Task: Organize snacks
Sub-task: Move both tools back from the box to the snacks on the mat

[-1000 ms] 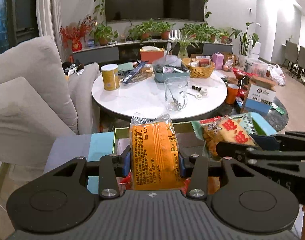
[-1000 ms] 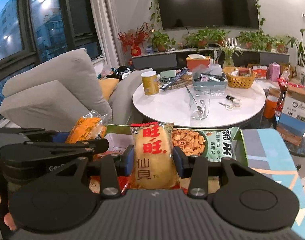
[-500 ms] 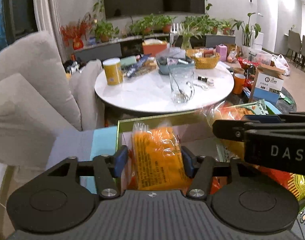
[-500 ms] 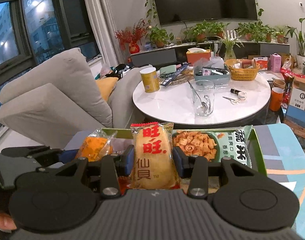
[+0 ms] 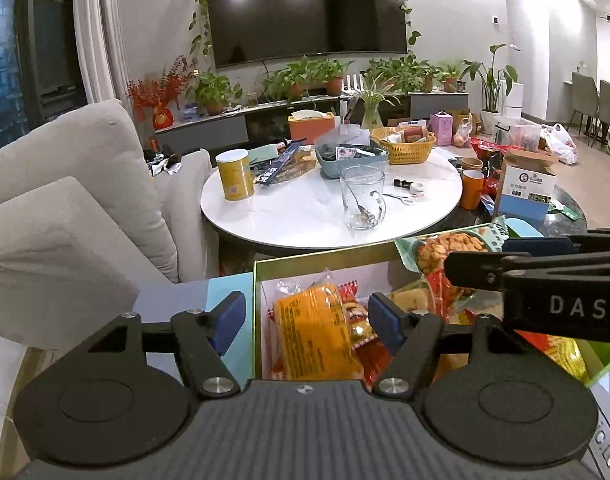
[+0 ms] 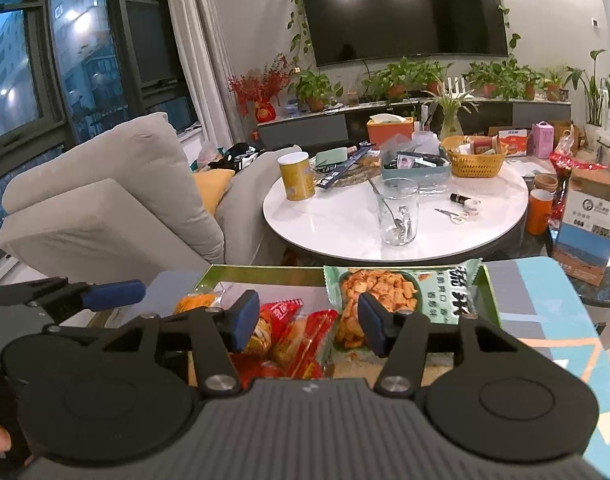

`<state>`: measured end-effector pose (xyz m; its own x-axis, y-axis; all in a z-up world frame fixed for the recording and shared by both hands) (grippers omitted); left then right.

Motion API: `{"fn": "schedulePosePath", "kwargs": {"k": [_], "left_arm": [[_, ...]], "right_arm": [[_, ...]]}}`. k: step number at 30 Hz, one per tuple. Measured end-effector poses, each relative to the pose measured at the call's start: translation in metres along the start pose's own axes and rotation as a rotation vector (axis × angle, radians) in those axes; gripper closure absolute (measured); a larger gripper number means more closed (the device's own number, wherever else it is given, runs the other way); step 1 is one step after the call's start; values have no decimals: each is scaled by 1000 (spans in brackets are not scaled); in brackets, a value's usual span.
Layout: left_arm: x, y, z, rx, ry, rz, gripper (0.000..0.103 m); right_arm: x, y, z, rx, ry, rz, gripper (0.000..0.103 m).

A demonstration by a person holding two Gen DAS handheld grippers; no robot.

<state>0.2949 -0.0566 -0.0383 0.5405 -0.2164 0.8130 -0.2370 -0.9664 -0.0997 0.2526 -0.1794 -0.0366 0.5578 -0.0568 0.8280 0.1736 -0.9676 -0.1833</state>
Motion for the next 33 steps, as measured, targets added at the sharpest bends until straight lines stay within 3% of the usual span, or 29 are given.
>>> {"fn": "schedulePosePath", "kwargs": {"k": [17, 33], "left_arm": [[-34, 22, -80, -57, 7, 14, 37], [-95, 57, -88, -127, -100, 117, 34]], "right_arm": [[-28, -4, -69, -21, 18, -36, 62], [-78, 20, -96, -51, -18, -57, 61]]}}
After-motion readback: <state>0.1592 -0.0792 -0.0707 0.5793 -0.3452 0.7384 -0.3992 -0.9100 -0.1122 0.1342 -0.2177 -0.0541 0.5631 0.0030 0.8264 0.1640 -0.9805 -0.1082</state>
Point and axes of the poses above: each gripper's, at about its wrist camera, not at the fingertips, and z roughly the way its jaws point, y to its right, x to its top, the point moved 8 cm from there along z, roughly the way its jaws point, and after that the axes turned 3 degrees about -y, right-handed, at the moved point
